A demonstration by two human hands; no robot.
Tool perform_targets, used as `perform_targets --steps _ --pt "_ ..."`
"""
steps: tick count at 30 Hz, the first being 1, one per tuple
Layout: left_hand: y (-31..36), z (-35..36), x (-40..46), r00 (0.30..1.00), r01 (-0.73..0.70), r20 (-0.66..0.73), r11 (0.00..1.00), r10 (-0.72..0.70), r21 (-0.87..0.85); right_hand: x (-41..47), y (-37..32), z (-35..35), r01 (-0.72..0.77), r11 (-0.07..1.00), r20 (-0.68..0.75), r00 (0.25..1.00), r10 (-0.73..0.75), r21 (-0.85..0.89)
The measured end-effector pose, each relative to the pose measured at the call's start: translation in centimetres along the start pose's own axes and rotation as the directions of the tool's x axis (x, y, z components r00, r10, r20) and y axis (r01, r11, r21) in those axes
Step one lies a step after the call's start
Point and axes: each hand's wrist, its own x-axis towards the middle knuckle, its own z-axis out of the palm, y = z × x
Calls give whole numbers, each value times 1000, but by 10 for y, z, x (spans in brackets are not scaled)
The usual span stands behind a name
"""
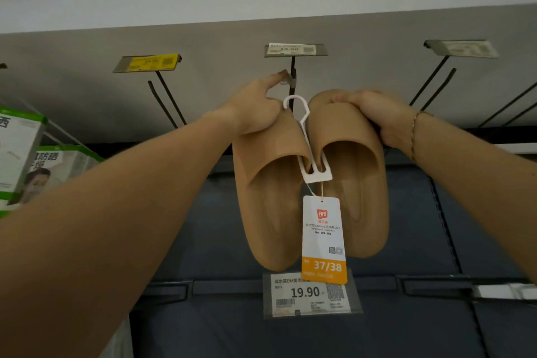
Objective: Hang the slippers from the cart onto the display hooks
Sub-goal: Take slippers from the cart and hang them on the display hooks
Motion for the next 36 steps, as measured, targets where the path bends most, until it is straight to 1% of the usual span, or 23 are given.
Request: perform_targets --steps 2,6,10,12,13,16,18,21,25,27,30,32,36 --pt "0 4 2 999 -27 -43 1000 27 12 3 4 -1 5 1000 -11 1000 -5 13" --pt "-2 5 3 985 -84 -128 975 112 208 8 7 4 23 998 -21 1000 -22 52" --pt "-4 -1 2 983 -116 -104 945 154 306 14 8 12 16 997 -11 1000 -15 78" --pt "-5 3 -1 991 -101 -43 910 129 402 15 11 17 13 998 -9 1000 -13 57" --pt "-9 9 -3 994 -86 -26 903 107 420 16 13 18 13 999 -5 1000 -13 34" --pt "-22 34 -13 1000 -1 -23 949 9 316 23 26 16 5 1000 4 1000 -5 -18" --pt "-28 46 -15 999 34 -18 965 -31 260 28 33 15 6 999 -1 1000 -6 -35" --pt "-34 51 -7 997 76 -36 975 -70 211 34 39 20 12 1000 3 1000 -12 -4" --pt "-44 52 9 996 83 -52 973 -74 217 45 46 27 -7 999 12 1000 6 37" --pt "-47 56 13 997 79 -36 969 -73 233 50 51 30 -14 999 21 1000 13 46" --pt "-52 67 12 992 124 -13 961 -125 248 55 63 35 -2 998 14 1000 2 58" --pt "-57 76 12 987 152 2 955 -158 253 60 72 37 -5 999 -9 1000 5 54" --pt "-75 104 12 987 143 35 949 -160 280 72 98 45 -20 1000 -33 999 20 23"
